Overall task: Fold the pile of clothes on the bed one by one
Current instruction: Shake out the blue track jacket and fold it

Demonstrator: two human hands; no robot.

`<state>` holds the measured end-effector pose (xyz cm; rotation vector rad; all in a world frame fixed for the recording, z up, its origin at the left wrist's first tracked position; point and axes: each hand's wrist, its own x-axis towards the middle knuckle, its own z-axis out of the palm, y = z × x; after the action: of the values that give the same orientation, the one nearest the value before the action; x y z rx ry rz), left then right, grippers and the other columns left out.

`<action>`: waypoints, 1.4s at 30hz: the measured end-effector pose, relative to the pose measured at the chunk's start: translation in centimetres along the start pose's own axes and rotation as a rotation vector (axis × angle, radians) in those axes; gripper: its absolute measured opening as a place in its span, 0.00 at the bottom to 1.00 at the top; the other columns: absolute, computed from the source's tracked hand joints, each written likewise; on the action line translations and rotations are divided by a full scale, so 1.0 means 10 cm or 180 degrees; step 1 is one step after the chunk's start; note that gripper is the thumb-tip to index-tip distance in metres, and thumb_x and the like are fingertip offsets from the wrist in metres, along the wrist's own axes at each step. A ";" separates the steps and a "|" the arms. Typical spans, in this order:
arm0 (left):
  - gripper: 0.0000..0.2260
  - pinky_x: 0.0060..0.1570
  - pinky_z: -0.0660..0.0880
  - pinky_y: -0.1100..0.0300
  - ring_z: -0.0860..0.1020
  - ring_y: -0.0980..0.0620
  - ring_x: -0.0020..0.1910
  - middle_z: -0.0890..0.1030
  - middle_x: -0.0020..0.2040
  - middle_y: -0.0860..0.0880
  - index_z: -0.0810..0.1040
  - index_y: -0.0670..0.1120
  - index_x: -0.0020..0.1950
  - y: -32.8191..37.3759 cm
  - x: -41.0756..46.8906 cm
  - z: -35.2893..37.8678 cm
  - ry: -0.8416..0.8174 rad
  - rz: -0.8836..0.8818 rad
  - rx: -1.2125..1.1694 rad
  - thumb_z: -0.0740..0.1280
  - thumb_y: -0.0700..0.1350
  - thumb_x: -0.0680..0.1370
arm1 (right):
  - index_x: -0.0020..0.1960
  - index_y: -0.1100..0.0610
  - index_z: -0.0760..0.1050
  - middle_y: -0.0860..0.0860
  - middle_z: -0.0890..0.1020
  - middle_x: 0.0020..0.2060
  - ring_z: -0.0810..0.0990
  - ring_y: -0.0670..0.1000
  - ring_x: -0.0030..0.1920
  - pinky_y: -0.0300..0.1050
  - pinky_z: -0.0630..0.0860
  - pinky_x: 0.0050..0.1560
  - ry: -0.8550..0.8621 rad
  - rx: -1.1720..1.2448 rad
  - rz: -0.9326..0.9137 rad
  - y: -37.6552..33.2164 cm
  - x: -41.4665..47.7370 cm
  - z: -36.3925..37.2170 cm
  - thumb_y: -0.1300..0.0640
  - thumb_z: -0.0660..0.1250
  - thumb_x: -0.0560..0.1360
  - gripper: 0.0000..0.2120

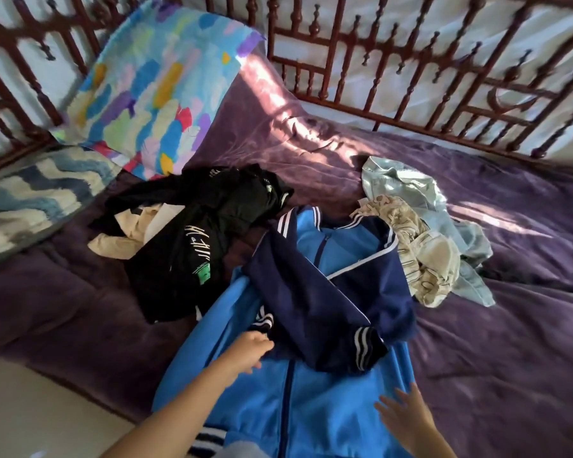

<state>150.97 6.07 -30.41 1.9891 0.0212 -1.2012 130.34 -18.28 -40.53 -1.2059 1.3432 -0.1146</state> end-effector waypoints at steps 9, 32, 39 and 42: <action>0.08 0.27 0.60 0.62 0.67 0.51 0.29 0.69 0.33 0.47 0.71 0.44 0.39 -0.28 0.33 -0.41 0.0575 -0.0302 0.0334 0.61 0.39 0.78 | 0.38 0.62 0.71 0.59 0.78 0.29 0.79 0.53 0.29 0.39 0.72 0.29 0.0454 -0.0116 0.0753 -0.43 0.12 0.51 0.57 0.65 0.75 0.11; 0.29 0.61 0.67 0.48 0.66 0.39 0.66 0.67 0.68 0.41 0.61 0.46 0.73 0.63 1.98 -0.74 0.0917 0.0119 0.2113 0.67 0.47 0.75 | 0.69 0.63 0.64 0.67 0.66 0.65 0.64 0.66 0.66 0.56 0.62 0.65 0.1515 -0.1942 0.0192 -1.42 0.32 0.59 0.58 0.62 0.76 0.22; 0.11 0.48 0.73 0.49 0.77 0.37 0.52 0.80 0.52 0.37 0.78 0.41 0.55 0.54 2.12 -1.04 0.1259 0.0566 0.1635 0.65 0.38 0.73 | 0.71 0.56 0.64 0.58 0.66 0.68 0.61 0.59 0.69 0.50 0.60 0.66 0.0922 -0.2904 -0.0713 -1.77 0.46 1.35 0.55 0.61 0.77 0.23; 0.13 0.48 0.72 0.47 0.76 0.34 0.52 0.77 0.53 0.34 0.76 0.39 0.59 0.45 2.14 -1.32 0.1521 0.0252 0.1607 0.65 0.39 0.75 | 0.70 0.56 0.64 0.56 0.65 0.68 0.60 0.58 0.69 0.52 0.61 0.66 0.0927 -0.3087 -0.0914 -1.88 0.60 1.50 0.55 0.61 0.76 0.23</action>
<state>174.22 3.60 -40.62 2.6548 -0.1312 -0.6961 154.16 -21.83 -34.70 -2.2656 1.5115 0.1940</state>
